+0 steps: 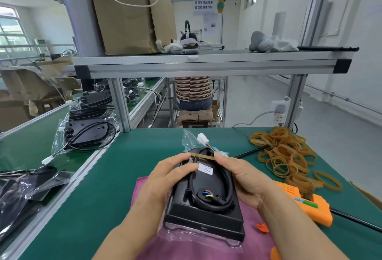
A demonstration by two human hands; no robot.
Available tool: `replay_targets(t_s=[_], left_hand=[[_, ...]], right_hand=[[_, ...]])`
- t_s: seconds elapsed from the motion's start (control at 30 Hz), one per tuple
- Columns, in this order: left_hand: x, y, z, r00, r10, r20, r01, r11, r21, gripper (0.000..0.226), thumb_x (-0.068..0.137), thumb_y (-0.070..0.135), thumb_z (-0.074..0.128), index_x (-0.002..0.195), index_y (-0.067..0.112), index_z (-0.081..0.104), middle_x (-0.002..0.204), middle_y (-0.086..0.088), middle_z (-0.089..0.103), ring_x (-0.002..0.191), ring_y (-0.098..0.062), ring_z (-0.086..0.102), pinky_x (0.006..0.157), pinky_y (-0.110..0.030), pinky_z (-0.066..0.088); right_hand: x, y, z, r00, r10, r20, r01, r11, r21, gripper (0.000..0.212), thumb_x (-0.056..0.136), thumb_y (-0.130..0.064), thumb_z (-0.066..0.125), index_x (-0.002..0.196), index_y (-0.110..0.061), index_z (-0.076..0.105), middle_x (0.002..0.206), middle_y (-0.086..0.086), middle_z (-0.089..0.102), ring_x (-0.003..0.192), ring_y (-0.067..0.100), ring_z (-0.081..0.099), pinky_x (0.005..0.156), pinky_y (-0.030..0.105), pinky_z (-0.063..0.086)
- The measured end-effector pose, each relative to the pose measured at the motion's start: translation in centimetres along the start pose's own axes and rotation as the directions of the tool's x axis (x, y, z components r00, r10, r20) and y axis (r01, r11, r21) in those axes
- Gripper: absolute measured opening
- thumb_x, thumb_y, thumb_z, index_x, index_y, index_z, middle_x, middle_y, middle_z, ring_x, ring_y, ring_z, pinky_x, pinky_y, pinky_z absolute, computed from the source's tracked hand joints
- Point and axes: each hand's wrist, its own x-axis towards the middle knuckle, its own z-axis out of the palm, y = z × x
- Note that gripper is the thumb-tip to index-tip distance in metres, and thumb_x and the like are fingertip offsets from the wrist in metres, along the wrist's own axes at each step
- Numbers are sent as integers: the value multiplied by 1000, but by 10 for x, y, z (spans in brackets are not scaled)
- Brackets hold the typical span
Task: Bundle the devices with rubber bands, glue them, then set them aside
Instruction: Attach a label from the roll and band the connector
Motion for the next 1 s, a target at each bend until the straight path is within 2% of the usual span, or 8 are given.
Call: replay_targets(t_s=[0.1, 0.2, 0.33, 0.4, 0.6, 0.7, 0.83, 1.0], left_hand=[[12, 12, 3, 953, -271, 134, 301, 898, -320, 22, 82, 34, 73, 104, 37, 73, 106, 14, 73, 99, 3, 68, 75, -12, 53], [15, 17, 1, 952, -260, 163, 302, 885, -353, 28, 85, 38, 70, 112, 31, 69, 103, 10, 75, 97, -1, 69, 76, -14, 54], [6, 21, -4, 987, -162, 21, 163, 984, -74, 30, 90, 47, 62, 109, 25, 68, 92, 10, 74, 93, 0, 67, 102, -30, 48], [-6, 17, -5, 998, 47, -44, -41, 991, 127, 59, 73, 66, 70, 111, 20, 69, 96, 11, 72, 95, 0, 65, 90, -18, 50], [-5, 20, -11, 979, -136, -150, 152, 983, 101, 45, 59, 76, 61, 76, 35, 71, 75, 15, 74, 67, 0, 69, 59, -16, 52], [2, 16, -10, 937, -290, -195, 316, 942, 118, 58, 63, 84, 47, 55, 27, 52, 50, 10, 52, 45, -5, 47, 53, -26, 41], [5, -5, -7, 868, -487, -91, 496, 855, 152, 85, 69, 90, 39, 75, 10, 68, 74, -7, 72, 72, -23, 69, 79, -38, 55], [2, -30, 3, 818, -575, 0, 559, 795, 237, 48, 95, 59, 46, 76, 25, 74, 68, 8, 73, 65, -7, 69, 79, -30, 53]], right_hand=[[-1, 1, 2, 1000, -23, -10, 23, 999, -23, 43, 91, -27, 56, 121, 3, 65, 120, 25, 67, 110, 34, 63, 105, 46, 46], [-2, 2, 3, 999, -38, -30, 35, 997, -67, 39, 100, -27, 50, 124, 1, 64, 120, 22, 68, 117, 35, 61, 107, 47, 44], [-7, 0, 8, 994, -53, -94, 24, 957, -291, 41, 102, -42, 45, 122, -13, 66, 117, 9, 71, 112, 27, 66, 105, 47, 46], [-9, -1, 11, 982, -96, -162, 22, 913, -408, 42, 101, -46, 45, 118, -12, 64, 117, 10, 70, 99, 21, 66, 97, 46, 50], [-15, -4, 17, 963, -251, -97, 119, 719, -684, 25, 93, -17, 50, 80, -13, 71, 87, 10, 70, 76, 16, 63, 80, 50, 53], [-8, 5, 9, 973, -180, -143, 57, 793, -607, 28, 99, -2, 46, 97, -10, 73, 96, 14, 74, 80, 18, 66, 77, 39, 58], [8, 13, -13, 946, -228, -231, 3, 716, -698, 17, 95, -7, 57, 97, 1, 71, 97, 20, 73, 78, 26, 60, 78, 43, 53], [31, 2, -54, 814, -414, -409, -105, 587, -803, 14, 93, -17, 59, 99, -16, 72, 100, 0, 72, 84, 13, 65, 83, 30, 52]])
